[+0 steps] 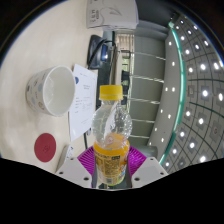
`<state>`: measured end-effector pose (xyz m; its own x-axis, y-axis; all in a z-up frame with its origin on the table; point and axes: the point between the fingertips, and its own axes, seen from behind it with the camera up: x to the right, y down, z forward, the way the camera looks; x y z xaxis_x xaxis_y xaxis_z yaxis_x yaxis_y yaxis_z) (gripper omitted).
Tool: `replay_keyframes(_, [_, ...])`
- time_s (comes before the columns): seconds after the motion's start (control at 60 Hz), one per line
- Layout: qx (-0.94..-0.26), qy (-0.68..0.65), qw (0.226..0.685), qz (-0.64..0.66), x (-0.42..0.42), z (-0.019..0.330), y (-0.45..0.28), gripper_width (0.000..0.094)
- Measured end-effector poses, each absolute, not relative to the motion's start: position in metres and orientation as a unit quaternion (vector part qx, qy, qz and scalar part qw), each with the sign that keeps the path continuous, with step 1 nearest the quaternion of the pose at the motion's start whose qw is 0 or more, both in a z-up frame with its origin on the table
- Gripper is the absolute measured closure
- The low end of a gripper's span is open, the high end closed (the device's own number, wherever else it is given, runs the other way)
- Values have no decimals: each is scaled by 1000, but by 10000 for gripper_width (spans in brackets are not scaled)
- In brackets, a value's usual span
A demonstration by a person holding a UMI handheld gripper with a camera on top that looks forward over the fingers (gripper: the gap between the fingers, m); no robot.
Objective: Pour water
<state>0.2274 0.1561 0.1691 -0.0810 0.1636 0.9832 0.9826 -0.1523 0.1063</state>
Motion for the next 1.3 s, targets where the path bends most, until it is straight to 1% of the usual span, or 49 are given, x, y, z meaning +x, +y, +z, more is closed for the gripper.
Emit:
replay_keyframes(0.1, [-620, -446, 458, -455, 226, 189, 151, 539])
replay_keyframes(0.2, [-684, -369, 517, -358, 222, 199, 146, 537])
replay_keyframes(0.283, [-743, -292, 555, -234, 212, 188, 144, 536])
replay_keyframes(0.383, [-790, -204, 569, -101, 201, 164, 146, 537])
replay_keyframes(0.467, [-808, -154, 568, -28, 211, 145, 146, 538])
replay_keyframes(0.55, [-823, -113, 556, 23, 216, 118, 149, 536])
replay_keyframes(0.75, [-843, -64, 530, 64, 236, 57, 145, 537])
replay_keyframes(0.767, [-841, -63, 533, 68, 237, 55, 142, 530])
replay_keyframes(0.783, [-832, -61, 547, 72, 237, 60, 143, 530])
replay_keyframes(0.85, [-830, -66, 549, 71, 239, 58, 140, 525])
replay_keyframes(0.883, [-827, -66, 554, 70, 239, 59, 139, 497])
replay_keyframes(0.917, [-825, -66, 557, 67, 239, 59, 138, 495])
replay_keyframes(1.017, [-825, -73, 558, 54, 238, 59, 137, 420])
replay_keyframes(1.067, [-837, -73, 540, 45, 239, 50, 134, 363])
replay_keyframes(1.1, [-845, -74, 528, 45, 238, 44, 130, 275])
replay_keyframes(1.15, [-850, -73, 519, 44, 240, 40, 125, 79])
replay_keyframes(1.167, [-852, -73, 516, 42, 241, 40, 122, 70])
replay_keyframes(1.2, [-857, -72, 509, 34, 241, 39, 115, 105])
replay_keyframes(1.25, [-862, -73, 502, 19, 244, 43, 102, 71])
replay_keyframes(1.3, [-866, -75, 494, 7, 245, 49, 86, 78])
